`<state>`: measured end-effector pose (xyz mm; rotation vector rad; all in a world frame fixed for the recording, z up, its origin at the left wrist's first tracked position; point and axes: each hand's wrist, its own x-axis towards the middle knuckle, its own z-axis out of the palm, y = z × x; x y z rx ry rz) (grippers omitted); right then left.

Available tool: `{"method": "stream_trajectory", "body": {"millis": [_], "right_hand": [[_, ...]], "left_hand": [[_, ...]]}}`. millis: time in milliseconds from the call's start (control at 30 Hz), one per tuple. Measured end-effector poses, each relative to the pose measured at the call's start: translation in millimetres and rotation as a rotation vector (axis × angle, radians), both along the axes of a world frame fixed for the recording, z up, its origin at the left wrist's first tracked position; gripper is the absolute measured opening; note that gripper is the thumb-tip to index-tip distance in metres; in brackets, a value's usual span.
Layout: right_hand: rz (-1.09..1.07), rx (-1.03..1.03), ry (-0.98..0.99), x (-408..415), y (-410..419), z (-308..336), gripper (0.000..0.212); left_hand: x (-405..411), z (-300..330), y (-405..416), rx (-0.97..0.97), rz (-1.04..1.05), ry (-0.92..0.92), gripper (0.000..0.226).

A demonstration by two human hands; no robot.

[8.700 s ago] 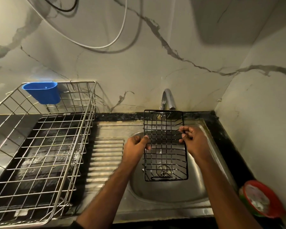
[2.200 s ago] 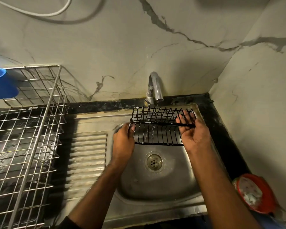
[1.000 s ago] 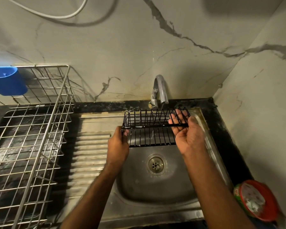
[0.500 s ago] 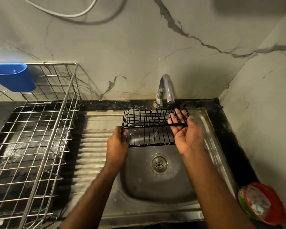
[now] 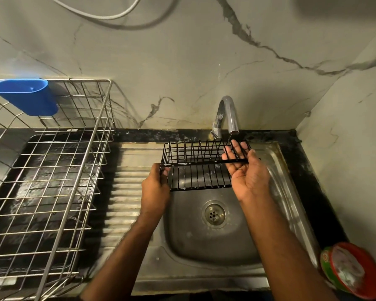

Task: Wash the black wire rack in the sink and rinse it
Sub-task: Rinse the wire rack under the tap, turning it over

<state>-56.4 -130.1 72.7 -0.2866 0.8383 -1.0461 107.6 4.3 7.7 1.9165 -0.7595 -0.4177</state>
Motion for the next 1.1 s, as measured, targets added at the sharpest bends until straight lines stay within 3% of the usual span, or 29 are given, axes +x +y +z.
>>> {"method": "stream_trajectory", "body": {"millis": [467, 667, 833, 1100], "right_hand": [[0.025, -0.061, 0.042, 3, 5, -2, 0.031], [0.082, -0.112, 0.085, 2, 1, -4, 0.032], [0.193, -0.202, 0.342, 0, 2, -4, 0.031], [0.305, -0.277, 0.568, -8, 12, 0, 0.027]], "left_hand": [[-9, -2, 14, 0.012, 0.019, 0.027, 0.007], [-14, 4, 21, -0.097, 0.04, -0.041, 0.008], [-13, 3, 25, -0.134, 0.092, -0.112, 0.011], [-12, 6, 28, -0.149, 0.164, -0.152, 0.013]]}}
